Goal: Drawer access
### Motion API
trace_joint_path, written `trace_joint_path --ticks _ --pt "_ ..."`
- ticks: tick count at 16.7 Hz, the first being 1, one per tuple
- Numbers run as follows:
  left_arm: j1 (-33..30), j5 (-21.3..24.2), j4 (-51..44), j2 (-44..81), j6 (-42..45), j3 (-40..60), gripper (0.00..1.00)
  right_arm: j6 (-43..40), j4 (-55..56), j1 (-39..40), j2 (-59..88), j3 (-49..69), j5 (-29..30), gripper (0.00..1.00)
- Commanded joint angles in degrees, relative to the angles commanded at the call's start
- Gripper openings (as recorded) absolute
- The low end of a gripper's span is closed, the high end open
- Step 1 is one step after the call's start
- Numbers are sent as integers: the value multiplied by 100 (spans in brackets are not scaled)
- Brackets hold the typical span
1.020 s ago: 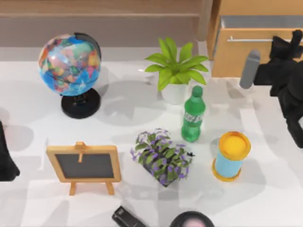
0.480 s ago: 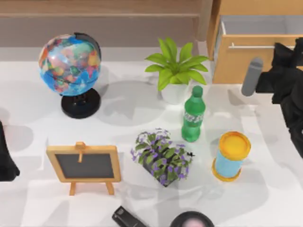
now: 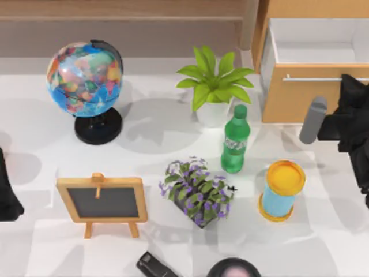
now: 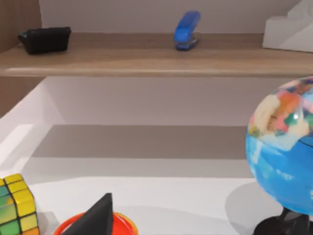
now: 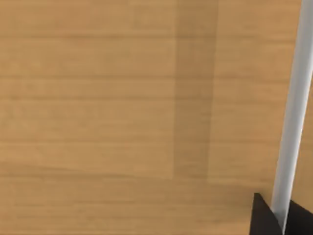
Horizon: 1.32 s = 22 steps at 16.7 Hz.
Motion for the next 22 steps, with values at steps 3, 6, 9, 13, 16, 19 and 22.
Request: trace_joint_path --ticks 3,6,9,13,16,19,22 --pt "0 0 0 0 0 0 100 -3 -14 -12 18 26 -11 0" --pt "0 0 0 0 0 0 100 -39 128 36 -50 -192 58 0" --pt "0 0 0 0 0 0 100 -73 460 113 -180 -738 239 0" --pt "0 0 0 0 0 0 100 -12 916 327 -352 -1308 405 0" --pt "0 0 0 0 0 0 100 7 999 421 -371 -1385 416 0" --pt "0 0 0 0 0 0 100 7 999 421 -371 -1385 416 8" --pt "0 0 0 0 0 0 100 7 999 421 -371 -1385 416 30"
